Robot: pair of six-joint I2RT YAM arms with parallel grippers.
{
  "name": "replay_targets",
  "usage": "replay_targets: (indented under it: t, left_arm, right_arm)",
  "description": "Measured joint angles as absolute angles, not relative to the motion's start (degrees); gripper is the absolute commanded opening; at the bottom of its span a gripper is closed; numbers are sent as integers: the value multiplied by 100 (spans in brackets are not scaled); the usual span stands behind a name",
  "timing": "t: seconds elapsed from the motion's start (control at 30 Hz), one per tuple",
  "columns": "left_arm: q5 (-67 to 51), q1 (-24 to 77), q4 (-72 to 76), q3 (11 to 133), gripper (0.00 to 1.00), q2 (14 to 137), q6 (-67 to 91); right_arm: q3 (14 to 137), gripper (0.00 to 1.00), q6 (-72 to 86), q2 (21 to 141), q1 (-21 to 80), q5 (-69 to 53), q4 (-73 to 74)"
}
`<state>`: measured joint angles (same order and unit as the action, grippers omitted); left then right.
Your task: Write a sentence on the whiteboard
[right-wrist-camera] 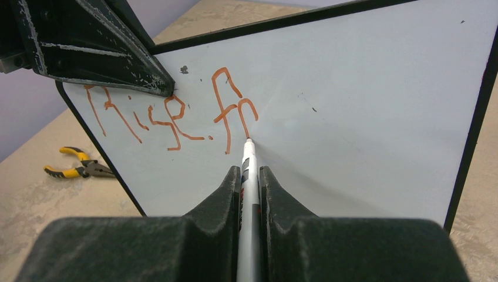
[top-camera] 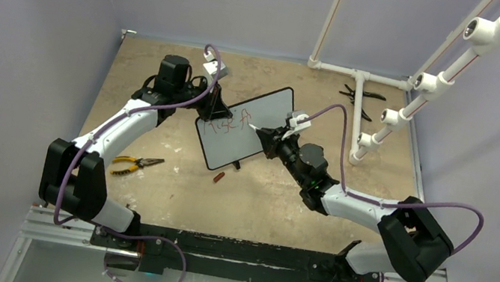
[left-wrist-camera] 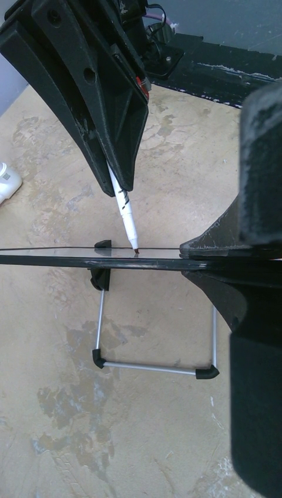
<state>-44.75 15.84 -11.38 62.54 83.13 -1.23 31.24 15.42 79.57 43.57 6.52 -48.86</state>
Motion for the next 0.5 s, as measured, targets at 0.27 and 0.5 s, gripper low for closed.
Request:
replay_targets:
  t: [0.27, 0.5]
  left_arm:
    - [-4473, 1584, -1138, 6254, 0, 8313, -123]
    - [-4469, 1581, -1138, 6254, 0, 8313, -121]
  right_arm:
    - [3203, 0, 1520, 7944, 4359, 657, -4772]
    - [3343, 0, 1446, 7918, 4359, 705, -4764]
